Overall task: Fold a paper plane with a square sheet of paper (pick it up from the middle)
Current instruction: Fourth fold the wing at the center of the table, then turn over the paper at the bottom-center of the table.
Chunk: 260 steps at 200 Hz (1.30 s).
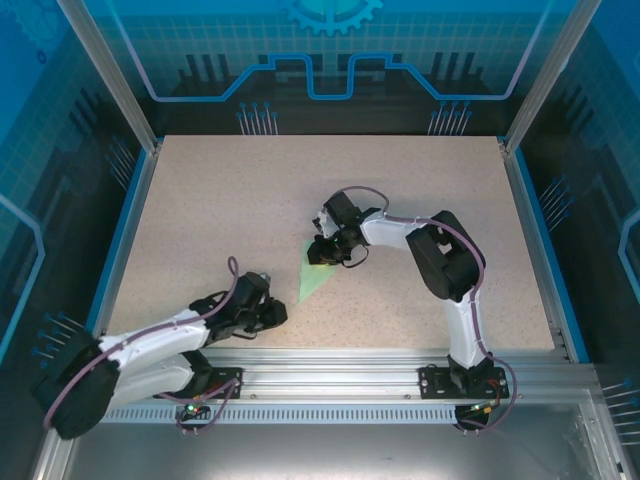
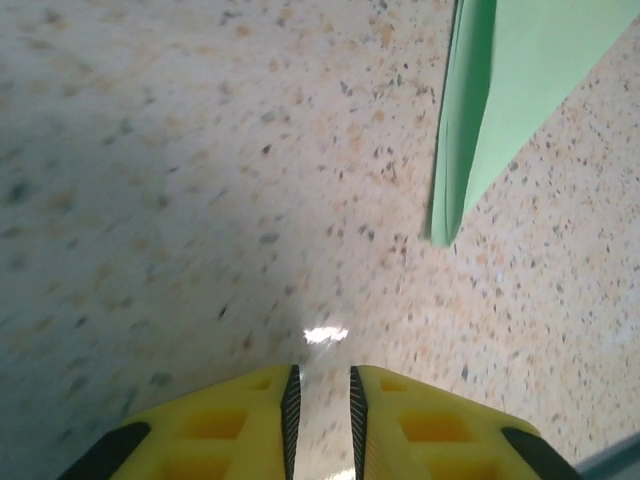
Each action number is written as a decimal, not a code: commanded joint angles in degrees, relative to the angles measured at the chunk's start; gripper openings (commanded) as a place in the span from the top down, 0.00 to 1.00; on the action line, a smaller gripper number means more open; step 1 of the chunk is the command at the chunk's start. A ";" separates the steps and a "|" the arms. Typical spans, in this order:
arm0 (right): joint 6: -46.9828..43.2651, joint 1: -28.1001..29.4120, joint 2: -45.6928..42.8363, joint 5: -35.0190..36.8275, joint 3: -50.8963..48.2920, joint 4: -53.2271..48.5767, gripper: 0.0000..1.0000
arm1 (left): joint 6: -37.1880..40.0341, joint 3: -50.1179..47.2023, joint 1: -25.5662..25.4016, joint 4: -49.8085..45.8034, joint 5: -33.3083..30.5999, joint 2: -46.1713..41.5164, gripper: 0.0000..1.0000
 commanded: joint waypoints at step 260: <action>6.61 -2.64 -14.52 3.69 -17.33 4.66 0.52 | 13.06 28.43 4.36 1.86 0.13 35.86 0.89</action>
